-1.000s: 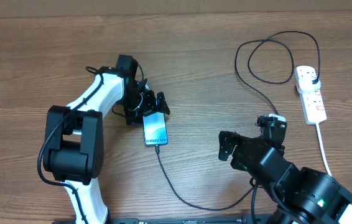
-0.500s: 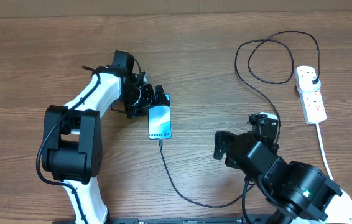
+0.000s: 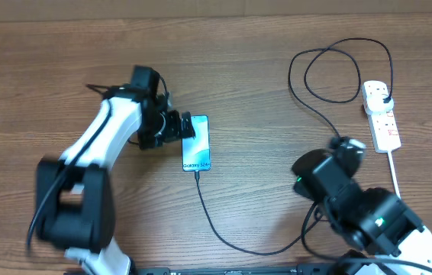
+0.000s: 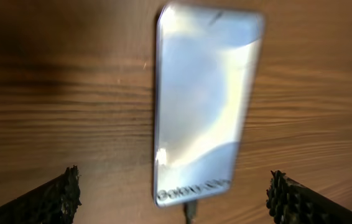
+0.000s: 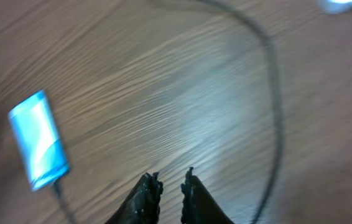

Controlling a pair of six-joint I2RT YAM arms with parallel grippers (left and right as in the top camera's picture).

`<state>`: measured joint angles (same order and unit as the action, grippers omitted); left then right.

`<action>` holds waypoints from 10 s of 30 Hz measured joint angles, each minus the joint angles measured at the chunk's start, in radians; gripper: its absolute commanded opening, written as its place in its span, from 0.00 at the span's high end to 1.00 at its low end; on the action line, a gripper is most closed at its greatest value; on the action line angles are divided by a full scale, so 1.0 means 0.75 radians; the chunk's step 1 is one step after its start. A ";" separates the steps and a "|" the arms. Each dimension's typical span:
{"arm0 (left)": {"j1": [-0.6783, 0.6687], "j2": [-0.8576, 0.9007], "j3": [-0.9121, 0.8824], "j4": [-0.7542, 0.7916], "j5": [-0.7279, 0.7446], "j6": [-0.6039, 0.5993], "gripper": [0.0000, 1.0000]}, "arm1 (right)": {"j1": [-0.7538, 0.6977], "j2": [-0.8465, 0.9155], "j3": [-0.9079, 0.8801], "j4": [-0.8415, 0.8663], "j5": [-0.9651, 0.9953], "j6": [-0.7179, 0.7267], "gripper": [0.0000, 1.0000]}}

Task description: Plug charger to phone and switch on socket

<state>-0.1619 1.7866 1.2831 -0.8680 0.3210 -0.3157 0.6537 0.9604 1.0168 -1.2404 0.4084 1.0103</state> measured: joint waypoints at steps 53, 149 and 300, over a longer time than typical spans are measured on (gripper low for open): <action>-0.191 -1.258 0.019 -0.667 -0.754 -0.170 0.00 | -1.455 1.324 0.666 0.351 -0.574 -0.534 0.96; -0.087 -1.673 0.019 -0.698 -0.758 -0.170 0.00 | -1.472 1.466 0.670 0.551 -0.627 -0.574 0.96; 0.298 -2.363 0.035 -0.815 -0.764 -0.171 0.00 | -1.649 0.527 1.867 0.241 -1.626 -0.365 0.96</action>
<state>0.0616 0.0147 1.3090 -1.4796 -0.2523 -0.4438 -0.5831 1.3560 2.4168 -1.0595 -0.8112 0.7368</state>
